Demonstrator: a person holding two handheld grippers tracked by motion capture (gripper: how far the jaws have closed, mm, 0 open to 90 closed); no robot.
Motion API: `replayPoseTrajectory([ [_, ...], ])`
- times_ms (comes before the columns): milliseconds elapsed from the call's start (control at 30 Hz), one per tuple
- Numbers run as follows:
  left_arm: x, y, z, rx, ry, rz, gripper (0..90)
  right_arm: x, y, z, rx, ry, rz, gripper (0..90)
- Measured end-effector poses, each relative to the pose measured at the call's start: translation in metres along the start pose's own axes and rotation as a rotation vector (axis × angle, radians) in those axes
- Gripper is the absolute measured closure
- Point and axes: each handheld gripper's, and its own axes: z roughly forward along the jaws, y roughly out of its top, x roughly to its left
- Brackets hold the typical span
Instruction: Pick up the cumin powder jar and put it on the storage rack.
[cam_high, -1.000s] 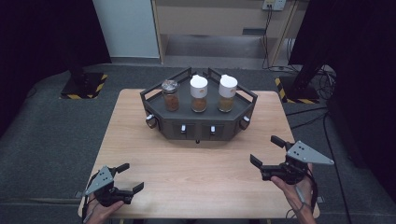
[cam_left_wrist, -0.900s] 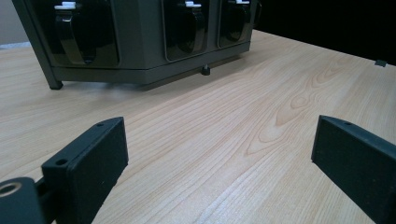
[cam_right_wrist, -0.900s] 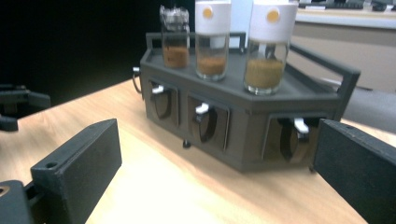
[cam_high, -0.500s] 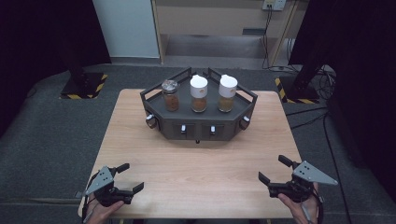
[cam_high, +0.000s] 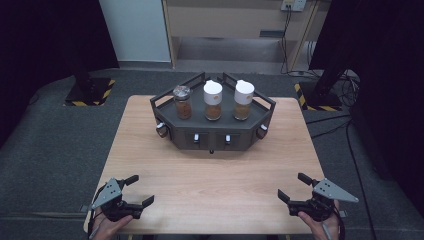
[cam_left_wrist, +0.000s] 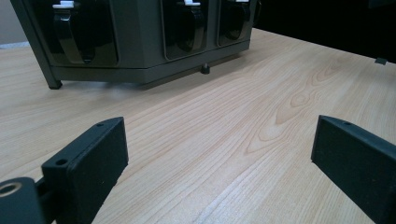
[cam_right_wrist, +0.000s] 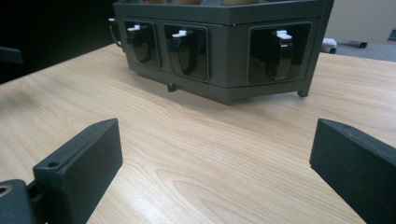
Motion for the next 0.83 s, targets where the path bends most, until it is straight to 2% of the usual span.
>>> replayPoseTrajectory([
  [367,0.0004,0.0006,0.0017,0.002,-0.014,0.011,2.5,-0.0053,-0.0090,0.0019,-0.023,-0.001,-0.013,3.1],
  [833,0.0003,0.0007,0.0020,0.001,-0.014,0.012,2.5,-0.0057,-0.0088,0.0038,-0.009,0.007,-0.019,2.9],
])
